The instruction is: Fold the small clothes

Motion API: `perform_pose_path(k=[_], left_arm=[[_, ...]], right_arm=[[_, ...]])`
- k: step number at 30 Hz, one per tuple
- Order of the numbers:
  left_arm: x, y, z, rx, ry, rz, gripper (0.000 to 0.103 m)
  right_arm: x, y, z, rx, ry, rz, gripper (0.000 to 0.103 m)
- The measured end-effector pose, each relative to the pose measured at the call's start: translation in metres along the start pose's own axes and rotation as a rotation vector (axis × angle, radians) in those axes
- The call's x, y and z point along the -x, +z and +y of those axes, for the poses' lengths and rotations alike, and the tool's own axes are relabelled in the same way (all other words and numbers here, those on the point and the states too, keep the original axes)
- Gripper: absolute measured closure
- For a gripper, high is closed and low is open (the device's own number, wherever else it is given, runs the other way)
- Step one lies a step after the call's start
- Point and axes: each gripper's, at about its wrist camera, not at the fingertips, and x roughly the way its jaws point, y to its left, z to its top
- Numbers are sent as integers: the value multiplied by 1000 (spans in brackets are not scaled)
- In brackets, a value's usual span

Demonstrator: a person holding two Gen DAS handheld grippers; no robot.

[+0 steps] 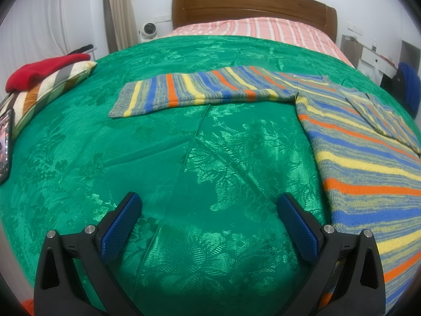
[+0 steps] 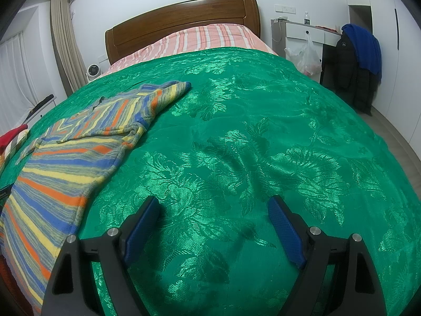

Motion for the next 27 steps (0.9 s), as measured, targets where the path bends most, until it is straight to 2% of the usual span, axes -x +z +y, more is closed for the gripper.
perform_pose_path(k=[27], left_arm=[[0,0,-1,-2,0,-1,0]], right_arm=[[1,0,-2,3,-2,0,19]])
